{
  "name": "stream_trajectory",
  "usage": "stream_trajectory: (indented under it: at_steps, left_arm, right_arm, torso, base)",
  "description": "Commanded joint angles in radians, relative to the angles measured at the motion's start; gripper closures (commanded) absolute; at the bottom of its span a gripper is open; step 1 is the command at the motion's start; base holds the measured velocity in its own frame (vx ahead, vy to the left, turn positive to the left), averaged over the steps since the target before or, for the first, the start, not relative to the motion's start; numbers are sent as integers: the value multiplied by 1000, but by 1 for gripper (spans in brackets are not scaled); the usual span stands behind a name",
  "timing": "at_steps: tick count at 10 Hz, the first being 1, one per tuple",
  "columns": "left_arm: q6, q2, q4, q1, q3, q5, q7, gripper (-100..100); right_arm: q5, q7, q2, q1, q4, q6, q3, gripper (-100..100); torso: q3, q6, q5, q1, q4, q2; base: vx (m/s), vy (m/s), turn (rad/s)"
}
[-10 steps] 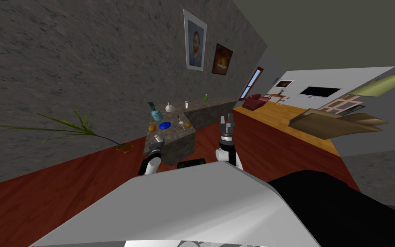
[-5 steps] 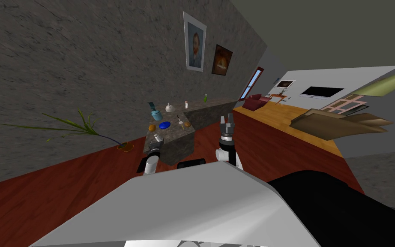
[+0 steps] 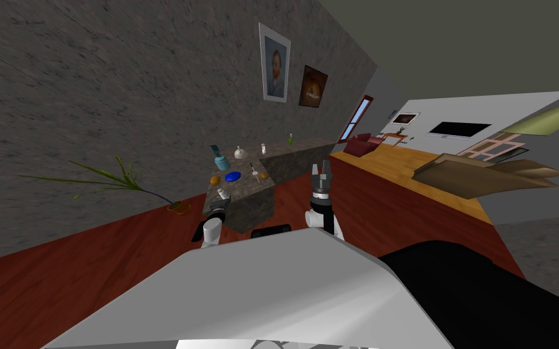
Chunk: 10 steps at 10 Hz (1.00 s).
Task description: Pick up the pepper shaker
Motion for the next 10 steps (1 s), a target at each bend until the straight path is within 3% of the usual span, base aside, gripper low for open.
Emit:
stream_trajectory:
  at_steps: [1, 2, 3, 5, 7, 8, 9, 10]
  left_arm:
    - [3, -2, 2, -3, 5, 16, -50, -100]
    - [51, 7, 51, -52, 52, 62, -78, -100]
    - [66, 7, 63, -68, 72, 91, -105, -100]
    - [66, 7, 63, -68, 72, 144, -162, -100]
    - [66, 7, 63, -68, 72, 144, -197, -100]
    - [118, 17, 112, -118, 123, 191, -238, -100]
    - [128, 17, 124, -134, 139, 196, -262, -100]
    - [128, 17, 124, -134, 139, 240, -296, -100]
  right_arm:
    - [0, 0, 0, 0, 0, 0, 0, 0]
    - [0, 0, 0, 0, 0, 0, 0, 0]
    - [0, 0, 0, 0, 0, 0, 0, 0]
    - [0, 0, 0, 0, 0, 0, 0, 0]
    - [0, 0, 0, 0, 0, 0, 0, 0]
    - [0, 0, 0, 0, 0, 0, 0, 0]
    - [0, 0, 0, 0, 0, 0, 0, 0]
    - [0, 0, 0, 0, 0, 0, 0, 0]
  torso:
    - [0, 0, 0, 0, 0, 0]
    - [0, 0, 0, 1, 0, -1]
    - [-1, 0, 0, -1, -1, -1]
    - [-2, 0, 1, 1, -1, -3]
    - [-3, 0, 1, 4, -2, -4]
    - [-3, 0, 2, 4, -2, -5]
    - [-2, 0, 1, 2, -2, -3]
    - [-2, 0, 1, 0, -1, -3]
  base:
    - [3, 8, -4]
    - [-21, -47, 53]
    - [-32, -70, 36]
    - [-14, -18, -5]
    - [3, 9, -1]
    - [-41, -37, 63]
    - [-36, -60, 27]
    - [-8, -40, -9]
